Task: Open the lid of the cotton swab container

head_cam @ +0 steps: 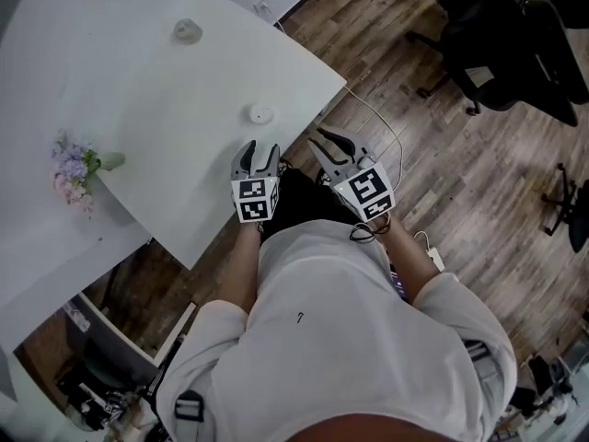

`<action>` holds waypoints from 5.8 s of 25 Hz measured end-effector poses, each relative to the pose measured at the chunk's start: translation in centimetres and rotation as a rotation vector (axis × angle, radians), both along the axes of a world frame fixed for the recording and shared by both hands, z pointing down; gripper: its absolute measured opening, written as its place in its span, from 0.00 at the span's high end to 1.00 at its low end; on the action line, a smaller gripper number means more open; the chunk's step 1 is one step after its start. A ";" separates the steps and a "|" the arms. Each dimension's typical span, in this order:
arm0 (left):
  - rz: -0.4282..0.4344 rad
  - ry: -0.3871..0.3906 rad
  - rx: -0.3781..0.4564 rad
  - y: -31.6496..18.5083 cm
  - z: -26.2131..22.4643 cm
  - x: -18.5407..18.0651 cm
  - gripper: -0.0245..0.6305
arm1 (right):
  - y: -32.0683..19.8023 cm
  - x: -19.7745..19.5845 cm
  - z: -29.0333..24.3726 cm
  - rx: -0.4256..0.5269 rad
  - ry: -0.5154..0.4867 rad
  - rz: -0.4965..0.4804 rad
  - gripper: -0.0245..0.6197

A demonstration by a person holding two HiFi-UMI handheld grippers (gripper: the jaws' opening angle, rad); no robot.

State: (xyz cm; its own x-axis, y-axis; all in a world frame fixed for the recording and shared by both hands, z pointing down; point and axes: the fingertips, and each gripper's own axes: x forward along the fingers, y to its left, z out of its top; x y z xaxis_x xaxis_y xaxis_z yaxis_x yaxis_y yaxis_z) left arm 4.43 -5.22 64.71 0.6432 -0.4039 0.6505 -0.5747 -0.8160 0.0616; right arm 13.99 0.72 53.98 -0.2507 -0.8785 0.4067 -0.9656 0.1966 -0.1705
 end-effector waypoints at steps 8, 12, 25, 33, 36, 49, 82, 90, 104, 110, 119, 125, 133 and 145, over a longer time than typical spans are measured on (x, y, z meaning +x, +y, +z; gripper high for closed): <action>0.015 -0.027 -0.036 -2.7 4.4 1.4 0.58 | -1.1 0.4 1.5 -0.083 0.017 0.011 0.83; 0.027 -0.019 -0.032 -4.4 5.2 2.3 0.50 | -2.9 0.6 2.1 -0.101 0.048 0.013 0.83; 0.148 0.023 0.015 -7.6 7.2 4.6 0.48 | -7.3 0.1 3.2 -0.170 0.076 0.063 0.83; 0.230 0.089 -0.038 -7.1 6.5 4.5 0.55 | -10.0 -1.1 3.1 -0.175 0.105 0.041 0.83; 0.215 0.094 -0.042 -8.0 6.2 3.9 0.55 | -11.2 -1.6 2.8 -0.169 0.105 0.016 0.83; -0.084 0.123 -0.072 -14.7 0.3 1.6 0.55 | -18.6 -3.9 1.4 -0.083 0.053 -0.371 0.82; -0.062 0.036 0.135 -15.2 -7.0 -3.9 0.55 | -21.1 -14.1 -0.8 -0.092 -0.190 -1.020 0.58; -0.003 0.074 0.118 -16.0 -7.3 -3.0 0.55 | -22.2 -13.3 -0.9 -0.128 -0.210 -1.065 0.58; -0.054 0.078 0.052 -16.0 -5.7 -3.2 0.55 | -22.7 -13.8 0.5 -0.139 -0.161 -0.886 0.58; -0.036 0.061 0.079 -15.9 -5.7 -3.4 0.55 | -22.5 -14.0 0.6 -0.150 -0.151 -0.893 0.59; -0.017 0.070 0.102 -15.7 -6.2 -3.2 0.55 | -22.5 -13.4 0.6 -0.192 -0.225 -0.887 0.59; 0.014 0.067 0.124 -15.5 -6.4 -2.8 0.55 | -22.3 -12.8 0.7 -0.216 -0.288 -0.877 0.59; -0.018 0.112 0.103 -15.8 -7.0 -2.8 0.56 | -22.8 -12.8 -0.1 -0.182 -0.307 -0.848 0.59; 0.030 0.058 0.156 -15.4 -6.7 -2.5 0.56 | -22.6 -13.1 -0.2 -0.154 -0.240 -0.834 0.56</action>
